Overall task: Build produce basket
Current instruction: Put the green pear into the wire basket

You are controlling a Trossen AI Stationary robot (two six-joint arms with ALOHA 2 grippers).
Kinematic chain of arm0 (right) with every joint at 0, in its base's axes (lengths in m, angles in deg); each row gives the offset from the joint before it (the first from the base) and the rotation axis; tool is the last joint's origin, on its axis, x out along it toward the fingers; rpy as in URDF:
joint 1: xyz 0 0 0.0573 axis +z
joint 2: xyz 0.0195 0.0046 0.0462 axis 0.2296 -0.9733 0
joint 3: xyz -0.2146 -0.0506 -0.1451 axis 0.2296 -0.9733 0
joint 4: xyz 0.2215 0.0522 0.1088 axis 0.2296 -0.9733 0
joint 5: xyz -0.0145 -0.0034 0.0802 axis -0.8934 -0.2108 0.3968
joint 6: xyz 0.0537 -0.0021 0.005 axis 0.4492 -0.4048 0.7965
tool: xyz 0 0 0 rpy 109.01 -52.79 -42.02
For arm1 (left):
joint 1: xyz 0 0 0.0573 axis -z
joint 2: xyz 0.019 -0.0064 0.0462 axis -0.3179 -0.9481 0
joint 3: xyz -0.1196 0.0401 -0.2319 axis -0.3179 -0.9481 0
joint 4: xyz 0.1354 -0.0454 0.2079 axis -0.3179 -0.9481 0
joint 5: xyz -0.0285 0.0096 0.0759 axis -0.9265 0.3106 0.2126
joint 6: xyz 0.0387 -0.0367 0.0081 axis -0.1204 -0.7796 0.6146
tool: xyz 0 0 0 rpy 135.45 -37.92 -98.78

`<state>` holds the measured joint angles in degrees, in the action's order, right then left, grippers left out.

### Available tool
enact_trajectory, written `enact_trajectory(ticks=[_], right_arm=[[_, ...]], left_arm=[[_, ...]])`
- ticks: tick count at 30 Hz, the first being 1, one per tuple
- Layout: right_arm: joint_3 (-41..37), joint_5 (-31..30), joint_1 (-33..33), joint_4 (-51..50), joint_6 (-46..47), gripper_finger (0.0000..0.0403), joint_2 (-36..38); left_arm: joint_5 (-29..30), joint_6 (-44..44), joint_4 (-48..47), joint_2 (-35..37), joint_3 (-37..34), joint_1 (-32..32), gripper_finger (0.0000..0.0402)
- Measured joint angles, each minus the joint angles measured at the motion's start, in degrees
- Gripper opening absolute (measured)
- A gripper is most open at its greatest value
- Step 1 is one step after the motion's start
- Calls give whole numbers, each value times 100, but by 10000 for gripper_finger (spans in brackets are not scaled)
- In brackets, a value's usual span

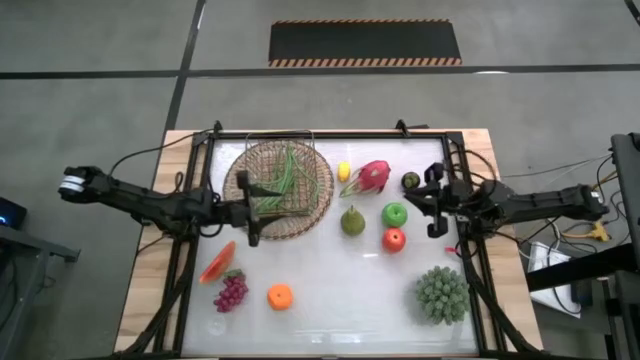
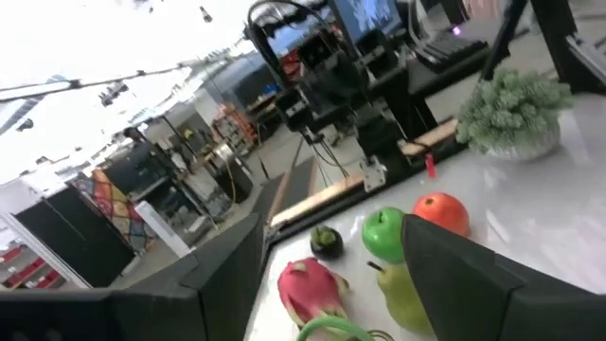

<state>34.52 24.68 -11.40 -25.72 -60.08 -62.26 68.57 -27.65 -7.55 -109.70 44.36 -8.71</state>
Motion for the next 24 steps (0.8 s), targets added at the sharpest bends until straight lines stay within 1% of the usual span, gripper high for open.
enact_trajectory(ticks=[7,11,13,19,23,24], right_arm=[[773,0,0,-166,19,38,-1358],[1494,5,0,-1208,334,54,-2039],[1942,-32,0,-1733,521,73,-2326],[3114,-387,0,-4176,940,150,-3219],[3682,-604,-2,-5310,1014,197,-3759],[3756,-603,-3,-5428,1014,205,-3899]], left_arm=[[12,65,61,233,-176,0,234],[111,345,89,405,-135,0,234],[134,458,74,530,-130,0,234],[147,508,113,834,-136,0,234],[208,640,135,1004,-130,0,234],[247,638,99,1045,-130,0,234]])
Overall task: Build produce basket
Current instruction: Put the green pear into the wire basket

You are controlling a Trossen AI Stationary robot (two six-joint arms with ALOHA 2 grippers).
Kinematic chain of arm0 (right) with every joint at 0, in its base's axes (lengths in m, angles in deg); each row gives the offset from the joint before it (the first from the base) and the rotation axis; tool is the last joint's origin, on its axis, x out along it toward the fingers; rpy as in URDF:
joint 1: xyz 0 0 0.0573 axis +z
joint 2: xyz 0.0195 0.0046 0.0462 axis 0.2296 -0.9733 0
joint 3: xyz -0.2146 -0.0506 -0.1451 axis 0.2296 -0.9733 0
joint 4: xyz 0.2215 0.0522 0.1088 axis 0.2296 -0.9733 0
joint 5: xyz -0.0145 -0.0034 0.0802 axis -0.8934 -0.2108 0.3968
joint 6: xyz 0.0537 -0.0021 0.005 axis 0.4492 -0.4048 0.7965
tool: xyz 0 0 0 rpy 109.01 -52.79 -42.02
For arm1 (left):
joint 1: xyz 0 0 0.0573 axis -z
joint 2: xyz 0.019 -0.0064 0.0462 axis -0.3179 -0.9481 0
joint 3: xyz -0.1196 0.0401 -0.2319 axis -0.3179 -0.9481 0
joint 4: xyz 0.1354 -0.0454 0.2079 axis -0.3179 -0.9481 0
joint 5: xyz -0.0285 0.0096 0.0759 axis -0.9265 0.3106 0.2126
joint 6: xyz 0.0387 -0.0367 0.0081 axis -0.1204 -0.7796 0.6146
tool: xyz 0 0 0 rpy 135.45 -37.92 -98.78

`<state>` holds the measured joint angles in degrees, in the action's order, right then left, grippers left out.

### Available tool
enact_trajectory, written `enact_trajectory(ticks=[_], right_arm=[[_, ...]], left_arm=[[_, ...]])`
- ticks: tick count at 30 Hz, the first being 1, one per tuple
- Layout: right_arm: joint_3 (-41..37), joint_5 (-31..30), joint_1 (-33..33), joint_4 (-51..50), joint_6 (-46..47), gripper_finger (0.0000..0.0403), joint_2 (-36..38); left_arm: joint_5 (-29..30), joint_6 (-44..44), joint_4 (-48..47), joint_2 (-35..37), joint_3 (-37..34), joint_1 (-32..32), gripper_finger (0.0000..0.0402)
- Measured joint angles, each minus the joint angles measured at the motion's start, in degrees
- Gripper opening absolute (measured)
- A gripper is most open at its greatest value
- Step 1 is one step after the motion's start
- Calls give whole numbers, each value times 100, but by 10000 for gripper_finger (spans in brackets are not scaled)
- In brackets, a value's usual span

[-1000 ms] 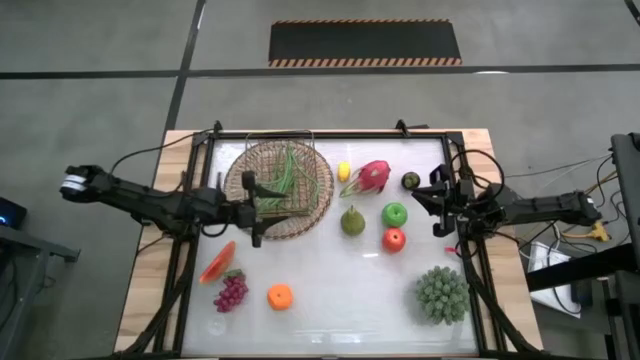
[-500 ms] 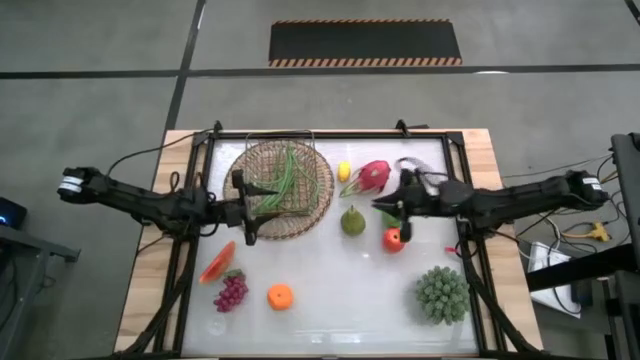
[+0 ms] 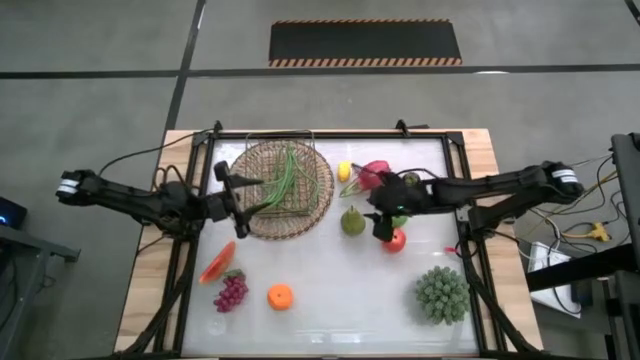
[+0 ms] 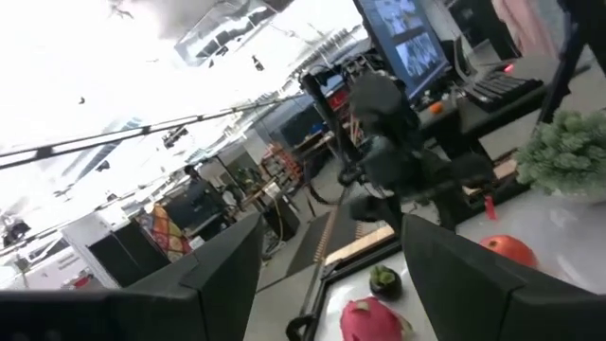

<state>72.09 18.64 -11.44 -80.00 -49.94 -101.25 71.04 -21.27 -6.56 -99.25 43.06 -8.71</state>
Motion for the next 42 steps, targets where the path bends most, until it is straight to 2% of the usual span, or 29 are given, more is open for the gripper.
enact_trajectory(ticks=[4,11,18,21,25,31,37,40,42], right_arm=[[218,10,-10,28,-49,225,-448],[306,-41,-199,364,-70,223,-1135],[299,744,-400,664,-96,222,-1599],[304,860,-439,901,-156,220,-1755],[319,864,-441,1060,-358,200,-1838],[335,990,-441,1040,-371,134,-1790],[484,1150,-441,934,-369,134,-1644],[836,1145,-441,481,-415,133,-1508],[1214,922,-438,3,-420,131,-1411]], left_arm=[[49,-33,3,18,-22,0,235],[68,-35,13,-185,-25,0,235],[148,-18,10,-267,-13,0,235],[151,-18,1,-268,-13,2,235],[151,-18,13,-267,-13,0,235],[153,-15,9,-319,-13,2,235],[190,-14,20,-320,-11,1,235],[335,-13,13,-298,-11,2,235],[532,-15,22,-274,-11,1,235]])
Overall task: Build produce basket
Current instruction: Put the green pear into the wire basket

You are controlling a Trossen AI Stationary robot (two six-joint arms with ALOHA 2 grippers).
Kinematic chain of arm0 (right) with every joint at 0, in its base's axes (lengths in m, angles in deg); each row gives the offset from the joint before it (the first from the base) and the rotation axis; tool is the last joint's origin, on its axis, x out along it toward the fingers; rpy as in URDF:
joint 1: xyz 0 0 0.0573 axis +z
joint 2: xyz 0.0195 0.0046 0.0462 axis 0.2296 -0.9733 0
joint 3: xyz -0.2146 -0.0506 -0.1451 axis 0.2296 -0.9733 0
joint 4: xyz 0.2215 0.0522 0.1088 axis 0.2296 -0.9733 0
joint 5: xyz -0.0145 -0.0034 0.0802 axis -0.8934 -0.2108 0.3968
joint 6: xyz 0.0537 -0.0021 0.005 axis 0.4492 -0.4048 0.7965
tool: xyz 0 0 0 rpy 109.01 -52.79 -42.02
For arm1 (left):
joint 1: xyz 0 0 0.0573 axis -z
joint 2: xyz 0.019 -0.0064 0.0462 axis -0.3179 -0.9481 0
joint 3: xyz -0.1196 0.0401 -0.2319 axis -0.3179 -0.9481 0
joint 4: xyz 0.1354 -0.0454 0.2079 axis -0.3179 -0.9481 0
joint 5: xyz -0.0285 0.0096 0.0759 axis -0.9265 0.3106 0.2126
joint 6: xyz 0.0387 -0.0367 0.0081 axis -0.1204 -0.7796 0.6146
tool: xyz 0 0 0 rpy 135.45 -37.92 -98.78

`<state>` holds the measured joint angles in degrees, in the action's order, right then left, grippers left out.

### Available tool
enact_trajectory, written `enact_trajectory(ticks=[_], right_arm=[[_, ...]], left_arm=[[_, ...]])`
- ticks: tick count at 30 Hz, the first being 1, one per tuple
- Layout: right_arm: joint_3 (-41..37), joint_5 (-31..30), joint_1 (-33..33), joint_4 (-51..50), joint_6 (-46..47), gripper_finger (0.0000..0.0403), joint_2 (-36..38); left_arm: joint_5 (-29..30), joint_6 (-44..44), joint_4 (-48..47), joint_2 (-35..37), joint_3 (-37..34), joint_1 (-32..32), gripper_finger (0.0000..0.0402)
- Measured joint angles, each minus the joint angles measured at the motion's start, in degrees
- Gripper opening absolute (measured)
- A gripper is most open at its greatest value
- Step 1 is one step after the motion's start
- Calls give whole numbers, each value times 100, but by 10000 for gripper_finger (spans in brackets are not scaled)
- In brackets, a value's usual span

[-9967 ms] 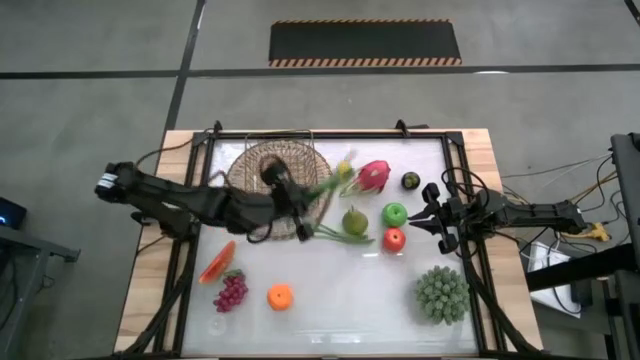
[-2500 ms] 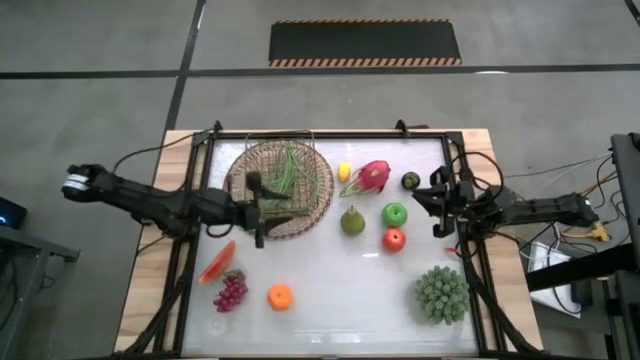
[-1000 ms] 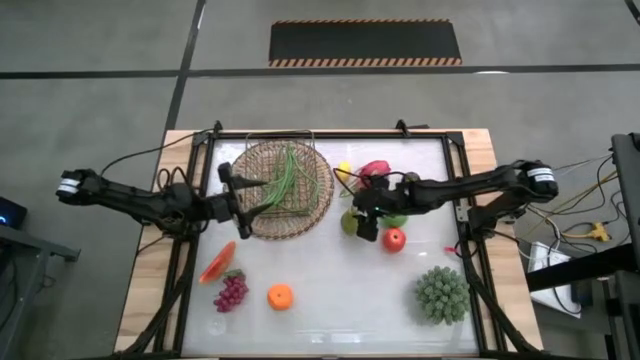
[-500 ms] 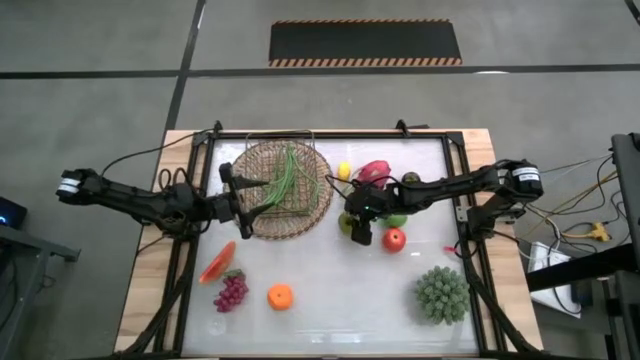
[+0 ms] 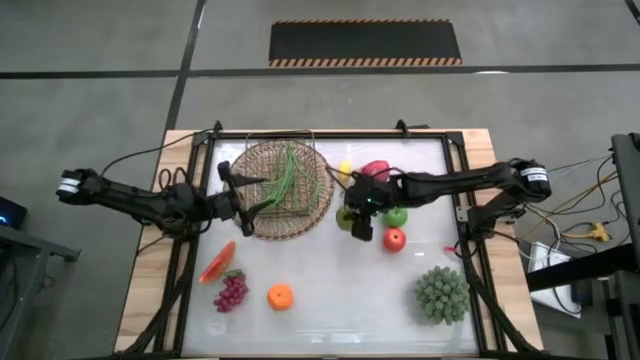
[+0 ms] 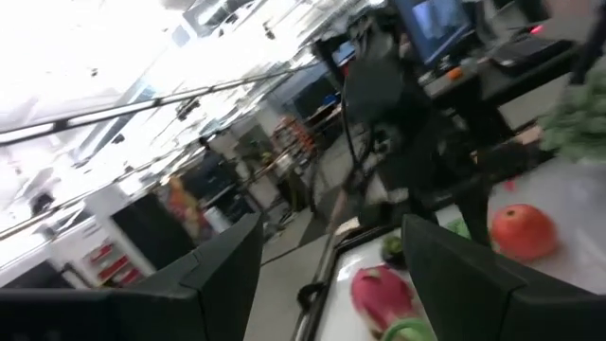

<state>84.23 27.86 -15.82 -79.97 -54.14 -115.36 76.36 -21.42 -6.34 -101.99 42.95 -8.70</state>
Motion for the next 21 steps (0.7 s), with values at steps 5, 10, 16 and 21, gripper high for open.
enact_trajectory(ticks=[5,10,16,21], right_arm=[[1036,-698,-73,-749,-235,131,73],[1703,-680,-349,-267,-724,131,-55],[2016,-206,-828,790,-811,131,-613],[2478,144,-1219,1473,-835,130,-1365]], left_arm=[[616,-12,384,60,0,1,235],[1160,-22,592,130,-4,-1,235],[1165,-25,591,171,-11,-1,235],[1163,-25,591,169,-13,-1,235]])
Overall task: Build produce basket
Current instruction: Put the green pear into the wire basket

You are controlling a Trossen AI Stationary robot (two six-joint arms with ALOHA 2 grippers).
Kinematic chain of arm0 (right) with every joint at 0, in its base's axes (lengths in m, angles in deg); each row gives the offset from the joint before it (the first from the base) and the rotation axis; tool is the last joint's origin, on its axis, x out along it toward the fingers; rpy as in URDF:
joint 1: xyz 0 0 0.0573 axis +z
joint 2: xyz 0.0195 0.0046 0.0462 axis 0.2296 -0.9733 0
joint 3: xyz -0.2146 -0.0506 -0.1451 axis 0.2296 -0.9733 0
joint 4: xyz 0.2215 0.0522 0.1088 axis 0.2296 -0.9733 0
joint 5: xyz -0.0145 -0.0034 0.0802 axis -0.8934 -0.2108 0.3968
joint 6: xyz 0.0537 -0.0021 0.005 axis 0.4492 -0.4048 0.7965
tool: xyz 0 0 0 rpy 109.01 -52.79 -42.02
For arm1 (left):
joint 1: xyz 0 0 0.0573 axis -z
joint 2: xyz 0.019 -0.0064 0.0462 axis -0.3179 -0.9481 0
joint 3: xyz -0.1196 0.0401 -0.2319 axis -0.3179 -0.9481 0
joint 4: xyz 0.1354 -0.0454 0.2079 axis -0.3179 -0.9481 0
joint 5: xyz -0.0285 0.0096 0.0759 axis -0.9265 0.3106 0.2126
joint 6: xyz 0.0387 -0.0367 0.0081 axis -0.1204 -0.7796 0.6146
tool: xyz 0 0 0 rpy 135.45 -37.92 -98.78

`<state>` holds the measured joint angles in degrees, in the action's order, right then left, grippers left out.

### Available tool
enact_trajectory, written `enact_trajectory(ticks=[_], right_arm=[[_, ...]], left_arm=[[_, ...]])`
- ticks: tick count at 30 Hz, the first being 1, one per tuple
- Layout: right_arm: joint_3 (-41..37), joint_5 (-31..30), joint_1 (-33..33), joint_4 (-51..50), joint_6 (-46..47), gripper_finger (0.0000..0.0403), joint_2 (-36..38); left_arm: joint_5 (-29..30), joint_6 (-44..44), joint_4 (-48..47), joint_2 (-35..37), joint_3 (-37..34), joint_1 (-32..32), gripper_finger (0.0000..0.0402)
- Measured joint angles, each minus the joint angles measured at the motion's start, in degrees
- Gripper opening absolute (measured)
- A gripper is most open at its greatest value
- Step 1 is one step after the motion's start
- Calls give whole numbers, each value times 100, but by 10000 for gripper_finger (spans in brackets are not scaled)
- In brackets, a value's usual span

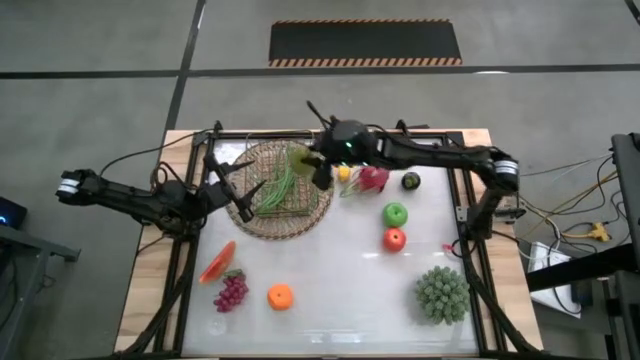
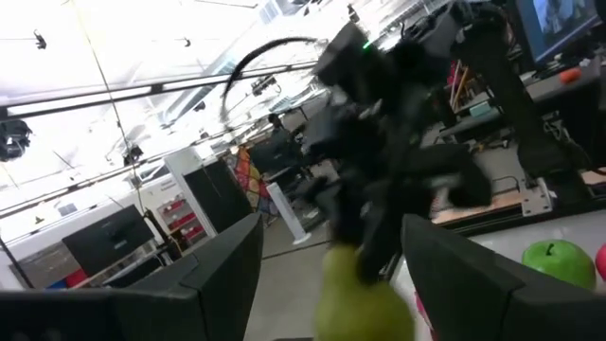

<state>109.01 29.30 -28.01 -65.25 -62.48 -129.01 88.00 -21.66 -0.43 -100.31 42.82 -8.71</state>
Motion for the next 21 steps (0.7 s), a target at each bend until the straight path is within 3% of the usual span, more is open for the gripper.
enact_trajectory(ticks=[5,21], right_arm=[[993,551,-273,205,138,130,-973],[3555,351,-499,-38,600,130,-3544]], left_arm=[[-1,-2,0,11,0,0,235],[-2,17,-8,51,-4,2,235]])
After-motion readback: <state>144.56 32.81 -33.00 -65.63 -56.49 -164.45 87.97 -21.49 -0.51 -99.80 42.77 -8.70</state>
